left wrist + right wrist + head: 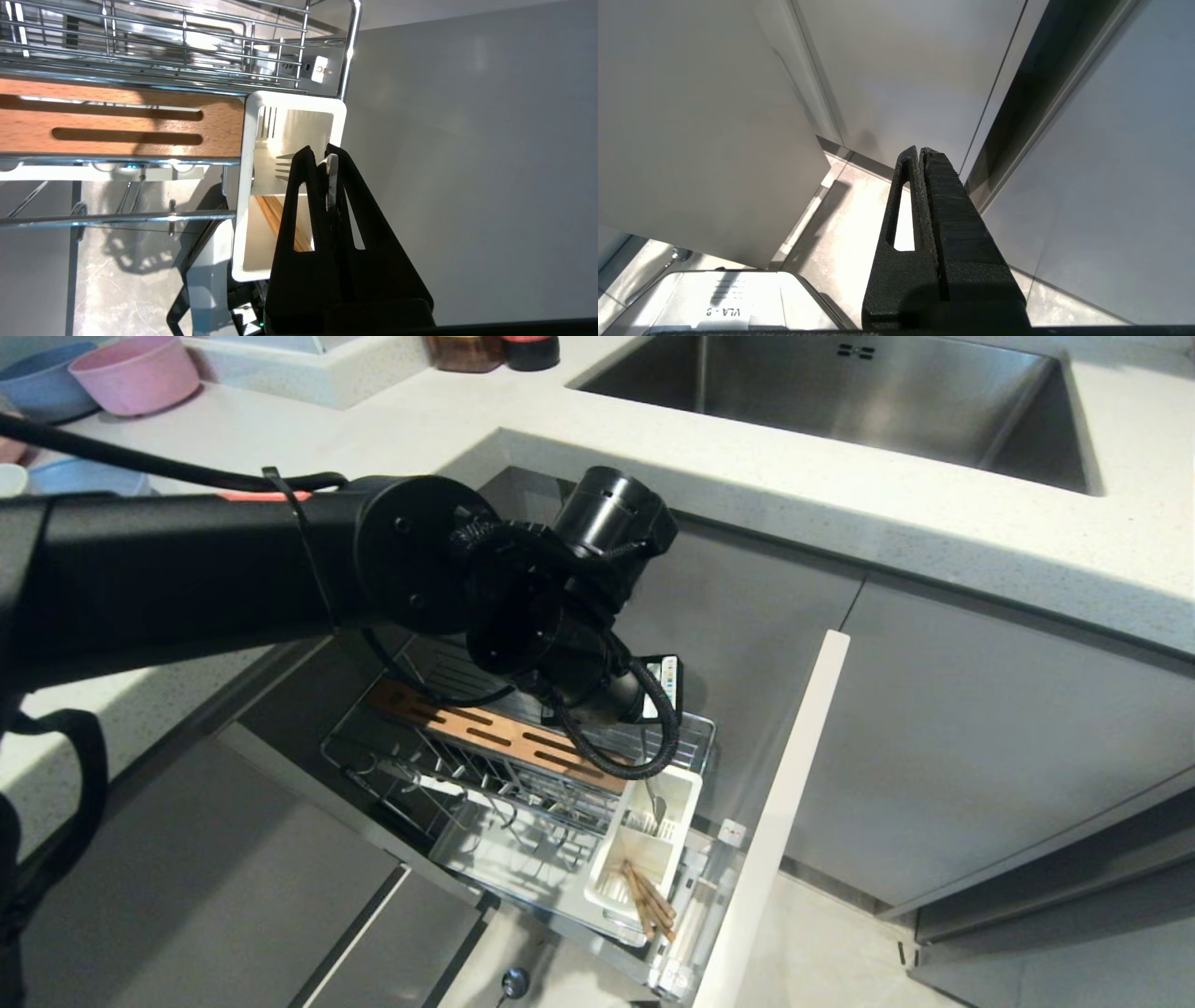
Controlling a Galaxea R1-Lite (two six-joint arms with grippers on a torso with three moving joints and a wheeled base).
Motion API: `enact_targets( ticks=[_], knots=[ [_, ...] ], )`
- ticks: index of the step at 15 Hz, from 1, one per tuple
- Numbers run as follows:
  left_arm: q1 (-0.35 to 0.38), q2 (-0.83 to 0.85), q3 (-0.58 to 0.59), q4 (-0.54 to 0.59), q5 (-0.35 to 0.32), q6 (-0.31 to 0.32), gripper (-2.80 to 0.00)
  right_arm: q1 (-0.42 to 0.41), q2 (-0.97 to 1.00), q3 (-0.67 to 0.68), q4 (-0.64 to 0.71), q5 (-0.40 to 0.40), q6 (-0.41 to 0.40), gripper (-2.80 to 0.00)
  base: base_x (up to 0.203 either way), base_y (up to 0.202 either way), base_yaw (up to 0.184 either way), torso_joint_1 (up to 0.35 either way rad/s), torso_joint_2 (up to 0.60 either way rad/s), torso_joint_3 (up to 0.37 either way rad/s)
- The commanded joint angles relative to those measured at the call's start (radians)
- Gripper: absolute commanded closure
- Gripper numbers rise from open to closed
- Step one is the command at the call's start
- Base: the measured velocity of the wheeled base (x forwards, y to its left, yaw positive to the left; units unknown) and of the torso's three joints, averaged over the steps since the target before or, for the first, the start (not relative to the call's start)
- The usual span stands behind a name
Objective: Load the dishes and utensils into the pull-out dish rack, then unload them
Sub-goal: Take the fork out of the cupboard
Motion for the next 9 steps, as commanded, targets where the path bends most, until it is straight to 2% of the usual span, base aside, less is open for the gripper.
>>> enact_targets(
  ticks=[1,4,9],
  knots=[
    [-0.002,-0.026,0.0,0.002,0.005,-0.003,0.0,0.0,0.001,0.002,0.0,0.0,0.0,0.0,0.0,0.0,0.0,0.0,0.0,0.0],
    [-0.004,-0.045,0.0,0.002,0.037,-0.009,0.0,0.0,0.001,0.002,0.0,0.0,0.0,0.0,0.0,0.0,0.0,0.0,0.0,0.0],
    [-0.021,-0.091,0.0,0.015,0.044,-0.027,0.0,0.0,0.001,0.002,0.0,0.0,0.0,0.0,0.0,0.0,0.0,0.0,0.0,0.0]
  ],
)
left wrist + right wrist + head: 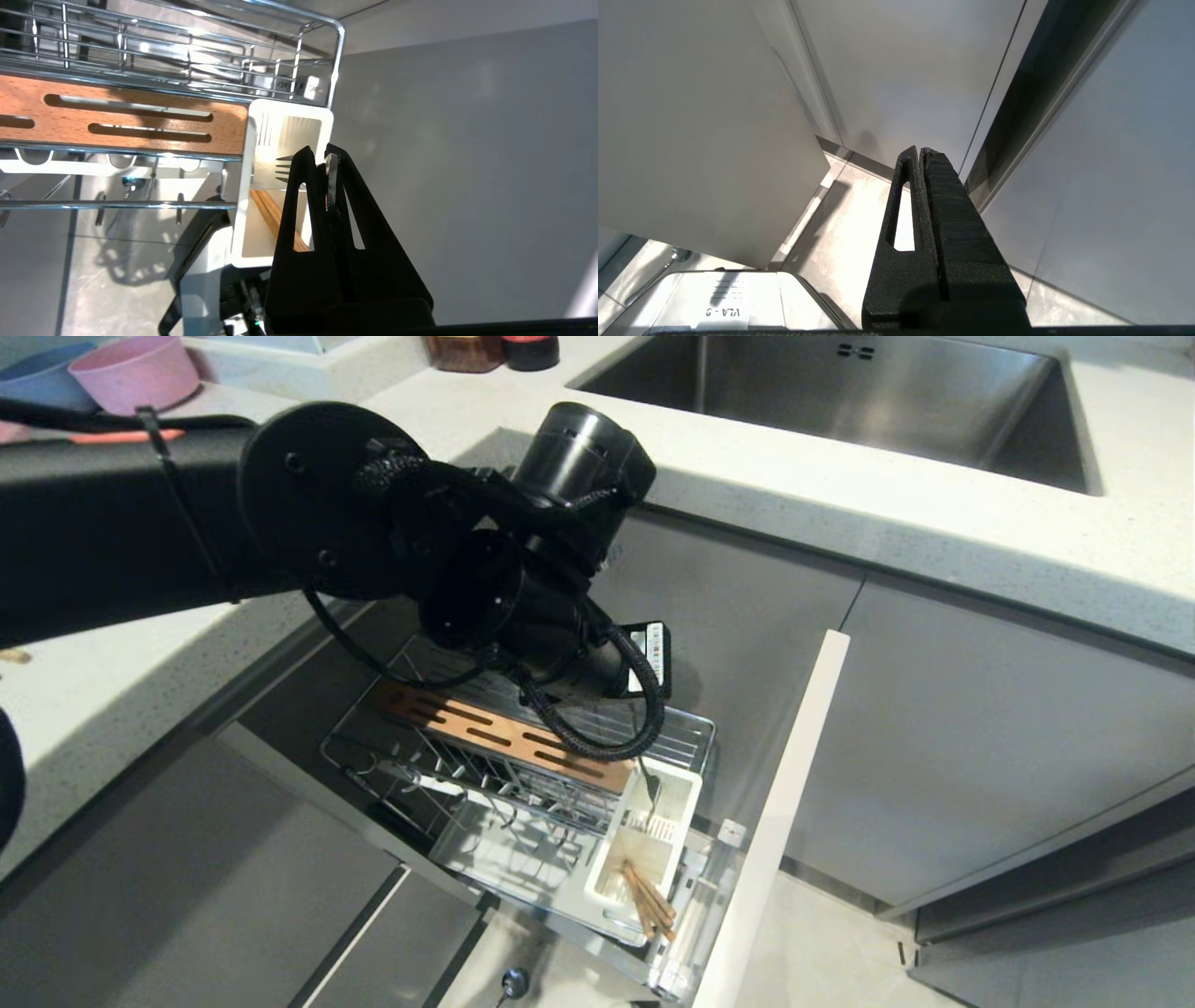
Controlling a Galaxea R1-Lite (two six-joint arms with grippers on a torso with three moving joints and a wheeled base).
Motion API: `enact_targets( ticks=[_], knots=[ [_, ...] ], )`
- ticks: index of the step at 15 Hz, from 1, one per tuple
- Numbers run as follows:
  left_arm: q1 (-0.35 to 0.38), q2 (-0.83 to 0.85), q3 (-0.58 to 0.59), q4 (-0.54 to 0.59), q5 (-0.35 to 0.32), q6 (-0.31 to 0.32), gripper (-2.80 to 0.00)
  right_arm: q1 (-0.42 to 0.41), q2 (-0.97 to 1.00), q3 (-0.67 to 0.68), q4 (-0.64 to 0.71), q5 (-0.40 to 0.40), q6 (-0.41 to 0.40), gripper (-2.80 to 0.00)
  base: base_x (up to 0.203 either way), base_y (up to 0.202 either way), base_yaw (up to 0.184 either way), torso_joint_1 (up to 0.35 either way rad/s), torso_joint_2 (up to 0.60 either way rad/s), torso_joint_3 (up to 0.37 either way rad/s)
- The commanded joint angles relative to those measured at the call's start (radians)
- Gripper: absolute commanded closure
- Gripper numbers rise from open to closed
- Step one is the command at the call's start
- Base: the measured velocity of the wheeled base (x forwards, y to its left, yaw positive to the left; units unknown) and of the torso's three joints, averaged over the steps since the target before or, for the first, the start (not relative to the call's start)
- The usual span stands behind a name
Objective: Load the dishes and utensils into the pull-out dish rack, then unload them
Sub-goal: Take the fork out of the cupboard
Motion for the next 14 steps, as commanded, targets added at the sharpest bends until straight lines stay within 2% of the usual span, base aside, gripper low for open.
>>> enact_targets(
  ticks=[1,11,13,14],
  knots=[
    [-0.009,-0.031,0.0,0.004,0.001,-0.008,0.0,0.0,0.001,0.002,0.0,0.0,0.0,0.0,0.0,0.0,0.0,0.0,0.0,0.0],
    [-0.04,-0.293,0.0,0.005,0.018,-0.057,0.0,0.0,0.001,0.002,0.0,0.0,0.0,0.0,0.0,0.0,0.0,0.0,0.0,0.0],
    [-0.038,-0.358,0.0,-0.044,0.049,-0.044,0.0,0.0,0.001,0.002,0.0,0.0,0.0,0.0,0.0,0.0,0.0,0.0,0.0,0.0],
    [-0.038,-0.376,0.0,-0.08,0.077,-0.004,0.0,0.0,0.001,0.002,0.0,0.0,0.0,0.0,0.0,0.0,0.0,0.0,0.0,0.0]
  ],
)
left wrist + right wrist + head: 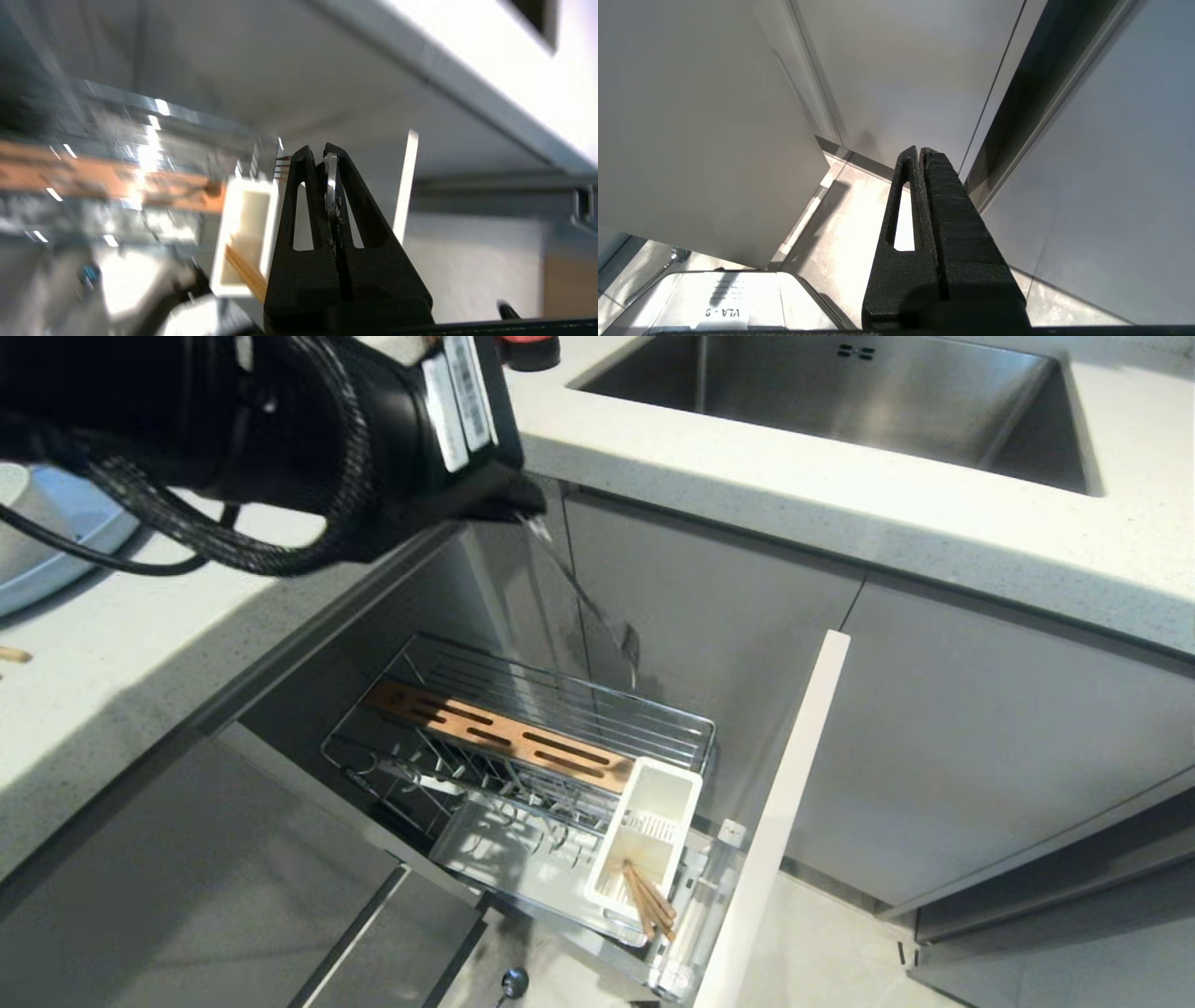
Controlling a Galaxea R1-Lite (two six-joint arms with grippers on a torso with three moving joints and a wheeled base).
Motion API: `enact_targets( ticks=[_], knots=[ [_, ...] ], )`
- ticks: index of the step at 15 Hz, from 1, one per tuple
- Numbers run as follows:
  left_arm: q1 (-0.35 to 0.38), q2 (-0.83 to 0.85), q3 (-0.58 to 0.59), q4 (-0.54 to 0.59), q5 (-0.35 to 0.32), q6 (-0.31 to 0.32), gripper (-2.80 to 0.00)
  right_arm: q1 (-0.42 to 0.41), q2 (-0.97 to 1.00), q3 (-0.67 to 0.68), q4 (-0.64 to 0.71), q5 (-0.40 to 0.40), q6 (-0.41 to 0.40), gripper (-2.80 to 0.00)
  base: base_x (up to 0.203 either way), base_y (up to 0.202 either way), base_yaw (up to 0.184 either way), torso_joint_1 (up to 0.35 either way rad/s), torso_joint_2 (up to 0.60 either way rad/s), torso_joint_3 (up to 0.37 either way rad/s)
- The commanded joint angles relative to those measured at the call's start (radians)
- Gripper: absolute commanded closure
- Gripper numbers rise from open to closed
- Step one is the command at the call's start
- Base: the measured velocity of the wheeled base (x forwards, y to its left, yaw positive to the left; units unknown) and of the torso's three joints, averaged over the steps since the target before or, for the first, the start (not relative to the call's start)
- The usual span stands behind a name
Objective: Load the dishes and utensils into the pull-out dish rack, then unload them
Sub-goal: Take the fork out of the cupboard
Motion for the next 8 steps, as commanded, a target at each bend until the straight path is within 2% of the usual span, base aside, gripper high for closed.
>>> enact_targets(
  ticks=[1,3,4,6,8],
  knots=[
    [0.0,-0.07,0.001,-0.035,0.04,0.062,0.0,0.0,0.001,0.001,0.0,0.0,0.0,0.0,0.0,0.0,0.0,0.0,0.0,0.0],
    [0.003,-0.11,0.001,-0.061,0.126,0.093,0.0,0.0,0.001,0.002,0.0,0.0,0.0,0.0,0.0,0.0,0.0,0.0,0.0,0.0],
    [0.006,-0.133,0.001,-0.077,0.144,0.11,0.0,0.0,0.001,0.002,0.0,0.0,0.0,0.0,0.0,0.0,0.0,0.0,0.0,0.0],
    [0.015,-0.168,0.001,-0.139,0.178,0.166,0.0,0.0,0.001,0.002,0.0,0.0,0.0,0.0,0.0,0.0,0.0,0.0,0.0,0.0],
    [0.053,-0.188,0.002,-0.234,0.26,0.242,0.0,0.0,0.001,0.001,0.0,0.0,0.0,0.0,0.0,0.0,0.0,0.0,0.0,0.0]
  ],
)
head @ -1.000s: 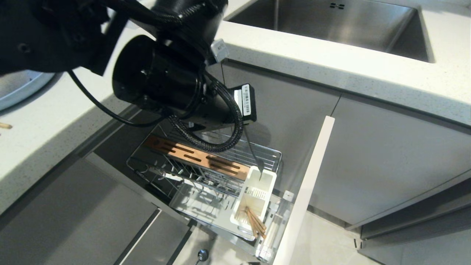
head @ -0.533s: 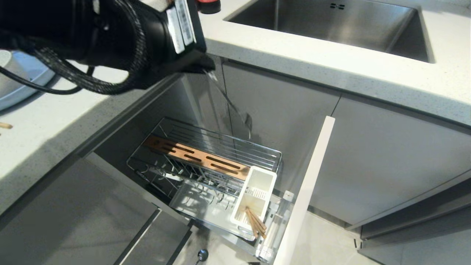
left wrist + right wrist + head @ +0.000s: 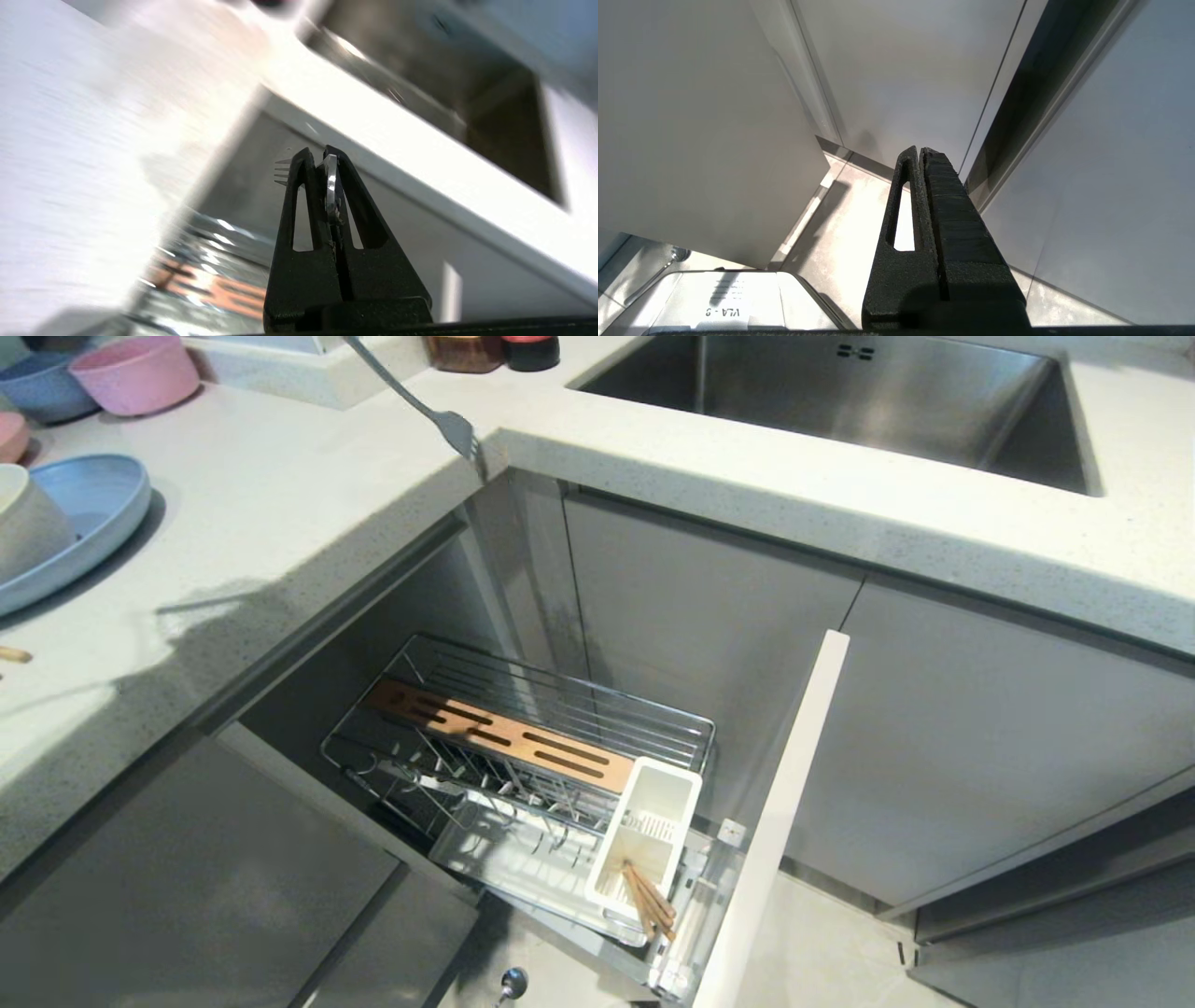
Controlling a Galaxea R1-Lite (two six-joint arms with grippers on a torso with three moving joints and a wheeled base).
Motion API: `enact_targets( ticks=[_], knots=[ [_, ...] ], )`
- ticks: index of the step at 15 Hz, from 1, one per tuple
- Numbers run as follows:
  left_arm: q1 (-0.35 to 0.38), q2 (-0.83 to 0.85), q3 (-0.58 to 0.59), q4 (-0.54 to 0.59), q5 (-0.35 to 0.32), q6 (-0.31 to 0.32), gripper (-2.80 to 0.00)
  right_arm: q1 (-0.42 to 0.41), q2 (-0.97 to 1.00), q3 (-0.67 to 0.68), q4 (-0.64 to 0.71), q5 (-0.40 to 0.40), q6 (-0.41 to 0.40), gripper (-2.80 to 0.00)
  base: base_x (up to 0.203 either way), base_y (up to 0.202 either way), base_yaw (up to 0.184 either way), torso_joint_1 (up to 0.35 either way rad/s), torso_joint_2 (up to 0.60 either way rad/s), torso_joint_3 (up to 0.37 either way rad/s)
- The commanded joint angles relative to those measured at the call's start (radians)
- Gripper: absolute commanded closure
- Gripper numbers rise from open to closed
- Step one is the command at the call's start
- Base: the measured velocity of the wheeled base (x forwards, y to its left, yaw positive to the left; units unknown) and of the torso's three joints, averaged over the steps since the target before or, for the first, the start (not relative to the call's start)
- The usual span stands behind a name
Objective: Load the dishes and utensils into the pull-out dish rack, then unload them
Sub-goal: Take the fork out of the cupboard
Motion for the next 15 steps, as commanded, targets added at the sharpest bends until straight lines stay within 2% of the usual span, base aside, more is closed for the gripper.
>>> enact_targets(
  ticks=[1,3,4,5,12,15],
  knots=[
    [0.04,-0.027,0.001,-0.038,0.059,0.034,0.0,0.0,0.001,0.002,0.0,0.0,0.0,0.0,0.0,0.0,0.0,0.0,0.0,0.0],
    [0.105,-0.031,0.001,-0.093,0.143,0.117,0.0,0.0,0.001,0.002,0.0,0.0,0.0,0.0,0.0,0.0,0.0,0.0,0.0,0.0],
    [0.133,-0.031,0.001,-0.105,0.186,0.146,0.0,0.0,0.001,0.001,0.0,0.0,0.0,0.0,0.0,0.0,0.0,0.0,0.0,0.0],
    [0.167,-0.032,0.001,-0.11,0.201,0.161,0.0,0.0,0.001,0.002,0.0,0.0,0.0,0.0,0.0,0.0,0.0,0.0,0.0,0.0],
    [0.427,-0.01,0.003,-0.134,0.225,0.204,0.0,0.0,0.001,0.002,0.0,0.0,0.0,0.0,0.0,0.0,0.0,0.0,0.0,0.0],
    [0.477,0.026,0.006,-0.193,0.26,0.212,0.0,0.0,0.001,0.001,0.0,0.0,0.0,0.0,0.0,0.0,0.0,0.0,0.0,0.0]
  ],
)
